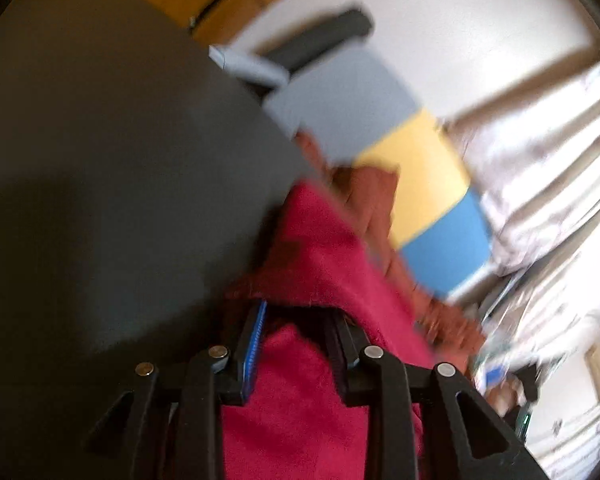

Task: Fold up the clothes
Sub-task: 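Fold the sweatshirt edge over with the right tool while the left tool holds the fabric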

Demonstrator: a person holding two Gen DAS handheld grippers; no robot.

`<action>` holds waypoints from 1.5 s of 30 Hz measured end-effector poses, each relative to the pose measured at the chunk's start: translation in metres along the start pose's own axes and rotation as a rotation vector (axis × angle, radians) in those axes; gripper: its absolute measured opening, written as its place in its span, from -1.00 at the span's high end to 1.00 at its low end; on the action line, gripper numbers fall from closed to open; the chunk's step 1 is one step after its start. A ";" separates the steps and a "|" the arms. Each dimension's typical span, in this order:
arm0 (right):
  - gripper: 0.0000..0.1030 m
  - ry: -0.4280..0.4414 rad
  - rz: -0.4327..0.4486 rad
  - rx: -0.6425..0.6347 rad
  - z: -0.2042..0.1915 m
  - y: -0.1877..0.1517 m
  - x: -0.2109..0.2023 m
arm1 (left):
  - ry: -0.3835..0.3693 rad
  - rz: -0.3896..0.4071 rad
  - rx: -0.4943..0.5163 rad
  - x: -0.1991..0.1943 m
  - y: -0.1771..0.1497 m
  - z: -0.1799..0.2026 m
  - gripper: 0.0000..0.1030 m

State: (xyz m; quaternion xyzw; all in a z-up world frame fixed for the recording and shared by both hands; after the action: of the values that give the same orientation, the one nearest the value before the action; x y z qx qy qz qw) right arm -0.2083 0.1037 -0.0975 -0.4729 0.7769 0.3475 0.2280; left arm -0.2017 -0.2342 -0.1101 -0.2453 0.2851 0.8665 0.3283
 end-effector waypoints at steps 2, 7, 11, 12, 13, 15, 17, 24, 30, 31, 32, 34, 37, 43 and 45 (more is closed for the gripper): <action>0.92 -0.004 0.023 -0.047 0.002 -0.001 0.001 | 0.009 -0.087 0.029 -0.002 -0.013 0.004 0.45; 0.92 0.033 0.056 -0.068 0.009 0.000 0.002 | -0.039 -0.005 0.165 -0.040 -0.028 0.038 0.45; 0.92 0.031 0.067 -0.078 0.007 0.002 0.005 | -0.058 0.046 0.281 -0.028 0.001 0.088 0.44; 0.92 0.036 0.068 -0.077 0.008 0.003 0.005 | -0.055 0.038 0.305 -0.017 0.009 0.097 0.44; 0.92 0.041 0.069 -0.075 0.008 0.002 0.005 | -0.011 0.024 0.324 -0.003 0.018 0.100 0.44; 0.92 0.046 0.069 -0.075 0.008 0.002 0.005 | 0.083 -0.003 0.361 0.024 0.035 0.104 0.44; 0.92 0.045 0.070 -0.076 0.007 0.002 0.005 | 0.258 -0.018 0.342 0.043 0.051 0.078 0.44; 0.92 0.049 0.069 -0.083 0.007 0.002 0.008 | 0.383 0.012 0.188 0.021 0.059 0.003 0.34; 0.92 0.055 0.071 -0.081 0.009 0.002 0.008 | 0.278 0.115 0.227 0.004 0.057 0.039 0.41; 0.92 0.057 0.072 -0.081 0.009 0.002 0.008 | 0.253 0.105 0.281 0.009 0.054 0.056 0.41; 0.92 0.059 0.073 -0.080 0.009 0.002 0.008 | 0.235 0.088 0.321 0.017 0.054 0.067 0.41; 0.92 0.064 0.074 -0.080 0.009 0.002 0.007 | 0.219 0.044 0.396 0.035 0.050 0.087 0.40; 0.91 0.057 0.066 -0.078 0.008 0.003 0.008 | 0.289 -0.044 0.436 0.068 0.042 0.088 0.40; 0.87 0.004 0.112 -0.145 -0.011 0.010 -0.010 | 0.280 -0.049 0.360 0.067 0.036 0.066 0.59; 0.87 -0.026 0.065 -0.108 -0.001 0.010 0.005 | 0.291 -0.047 0.363 0.067 0.036 0.064 0.59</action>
State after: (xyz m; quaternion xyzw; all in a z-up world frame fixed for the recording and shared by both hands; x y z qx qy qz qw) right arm -0.2198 0.1036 -0.0973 -0.4545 0.7690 0.4023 0.2006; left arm -0.2874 -0.1862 -0.0936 -0.3109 0.4748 0.7486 0.3427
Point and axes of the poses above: each gripper's, at about its wrist camera, not at the fingertips, and x roughly the way its jaws point, z to its right, y to its top, the point moved 6 cm from there along x, roughly the way its jaws point, and after that the axes turned 10 degrees about -z, right-handed, at the moved point
